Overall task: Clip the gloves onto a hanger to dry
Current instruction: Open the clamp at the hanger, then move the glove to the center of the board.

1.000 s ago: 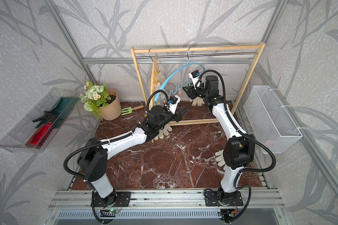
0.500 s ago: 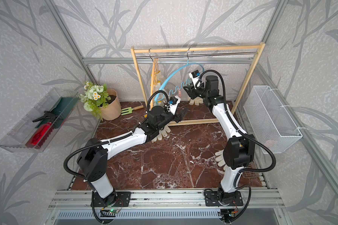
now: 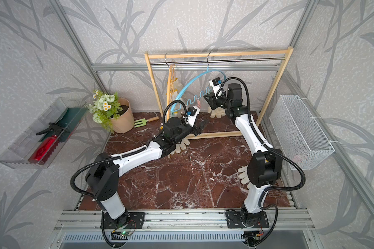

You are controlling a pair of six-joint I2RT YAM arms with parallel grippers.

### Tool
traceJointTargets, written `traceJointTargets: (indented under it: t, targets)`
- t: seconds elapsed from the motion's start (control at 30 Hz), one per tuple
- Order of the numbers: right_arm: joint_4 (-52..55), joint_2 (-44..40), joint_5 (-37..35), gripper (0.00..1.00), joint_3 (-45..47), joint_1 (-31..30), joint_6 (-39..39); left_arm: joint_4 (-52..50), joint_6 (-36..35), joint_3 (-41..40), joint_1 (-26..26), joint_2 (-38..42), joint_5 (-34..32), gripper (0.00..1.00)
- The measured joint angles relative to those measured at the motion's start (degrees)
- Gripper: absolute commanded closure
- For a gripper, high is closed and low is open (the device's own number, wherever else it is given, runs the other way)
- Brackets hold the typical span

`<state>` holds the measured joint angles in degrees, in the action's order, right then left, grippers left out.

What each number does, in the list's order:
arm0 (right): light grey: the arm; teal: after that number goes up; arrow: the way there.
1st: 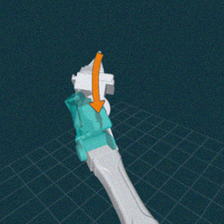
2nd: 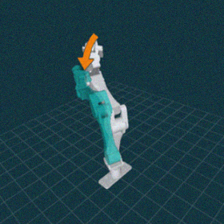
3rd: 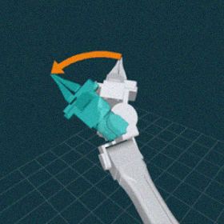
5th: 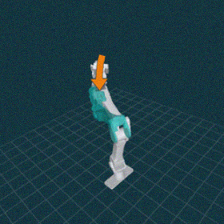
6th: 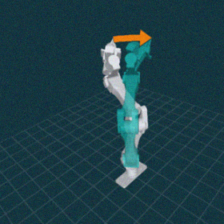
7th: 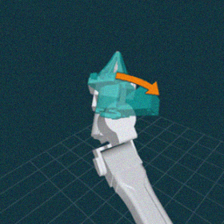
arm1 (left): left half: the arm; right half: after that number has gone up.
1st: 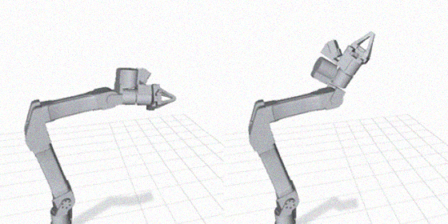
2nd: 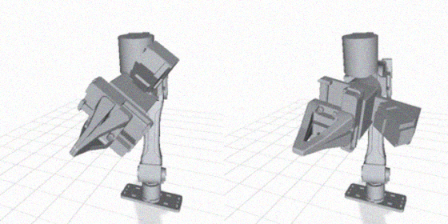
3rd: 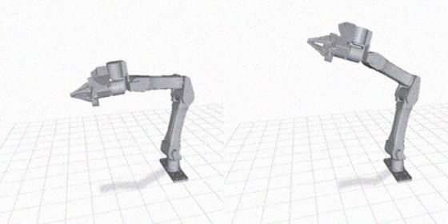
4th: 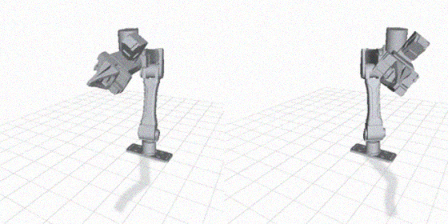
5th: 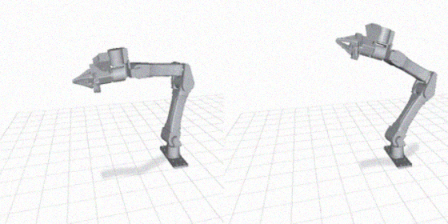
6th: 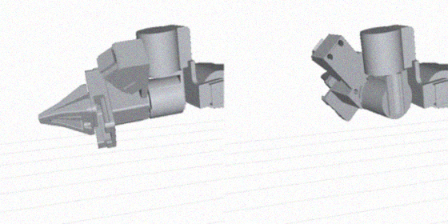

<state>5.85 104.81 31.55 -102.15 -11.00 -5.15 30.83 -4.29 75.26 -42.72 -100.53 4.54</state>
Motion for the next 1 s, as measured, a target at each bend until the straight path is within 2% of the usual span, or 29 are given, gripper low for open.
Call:
traceJointTargets:
  t: [0.33, 0.53, 0.83, 1.0]
  targets:
    - [-0.02, -0.66, -0.04, 0.74, 0.02, 0.0, 0.9, -0.02, 1.86, -1.66, -1.73, 0.0, 0.04, 0.35]
    - [0.0, -0.72, -0.09, 0.74, 0.09, 0.0, 1.49, 1.4, 4.39, -3.93, -7.98, -2.78, 0.9, 0.38]
    - [0.0, -1.03, -0.22, 0.74, 0.31, 0.0, 2.58, 3.78, 7.96, -4.61, -16.33, -14.34, 5.84, 0.41]
    - [-0.33, -1.16, -0.22, 0.74, 0.79, 0.0, 3.41, 2.93, 7.93, 0.2, -19.02, -21.97, 7.1, 0.41]
